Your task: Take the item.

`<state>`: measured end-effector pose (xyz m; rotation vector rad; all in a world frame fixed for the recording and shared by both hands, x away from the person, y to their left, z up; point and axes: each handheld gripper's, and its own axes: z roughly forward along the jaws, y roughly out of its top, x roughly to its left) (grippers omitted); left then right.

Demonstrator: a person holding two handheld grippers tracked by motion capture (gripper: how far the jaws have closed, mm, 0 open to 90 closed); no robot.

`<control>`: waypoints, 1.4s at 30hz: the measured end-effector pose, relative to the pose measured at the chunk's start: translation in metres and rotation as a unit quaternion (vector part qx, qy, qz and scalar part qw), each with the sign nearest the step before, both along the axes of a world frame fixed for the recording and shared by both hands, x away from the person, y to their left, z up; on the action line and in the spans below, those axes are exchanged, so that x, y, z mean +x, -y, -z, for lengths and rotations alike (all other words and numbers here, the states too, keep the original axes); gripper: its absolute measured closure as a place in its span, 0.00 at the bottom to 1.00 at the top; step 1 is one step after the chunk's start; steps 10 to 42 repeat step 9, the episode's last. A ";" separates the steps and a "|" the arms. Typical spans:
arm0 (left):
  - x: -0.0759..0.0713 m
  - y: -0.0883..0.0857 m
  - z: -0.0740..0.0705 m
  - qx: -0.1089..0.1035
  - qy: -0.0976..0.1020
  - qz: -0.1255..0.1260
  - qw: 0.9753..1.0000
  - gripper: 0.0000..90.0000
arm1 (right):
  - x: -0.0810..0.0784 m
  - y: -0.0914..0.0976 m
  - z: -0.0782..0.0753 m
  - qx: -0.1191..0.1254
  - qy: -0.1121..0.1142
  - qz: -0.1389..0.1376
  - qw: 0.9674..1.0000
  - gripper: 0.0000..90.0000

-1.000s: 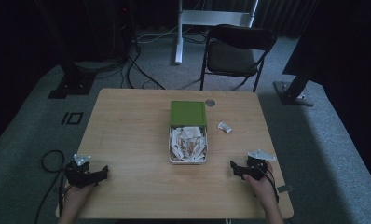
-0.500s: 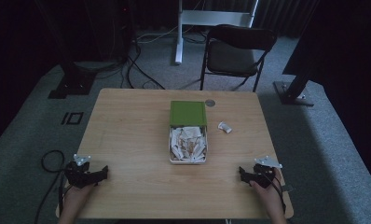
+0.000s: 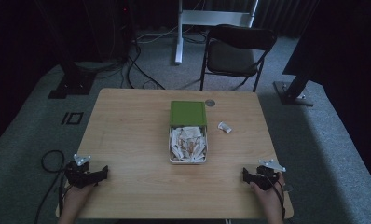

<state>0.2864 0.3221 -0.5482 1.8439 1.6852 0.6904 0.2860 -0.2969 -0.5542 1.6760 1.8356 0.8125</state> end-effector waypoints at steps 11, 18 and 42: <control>0.000 0.000 0.000 0.000 0.000 0.000 1.000 0.03 | 0.000 0.000 0.000 -0.001 0.000 -0.002 1.000 0.13; 0.000 0.000 0.000 0.000 0.000 0.000 1.000 0.03 | 0.000 0.000 0.000 -0.001 0.000 -0.002 1.000 0.13; 0.000 0.000 0.000 0.000 0.000 0.000 1.000 0.03 | 0.000 0.000 0.000 -0.001 0.000 -0.002 1.000 0.13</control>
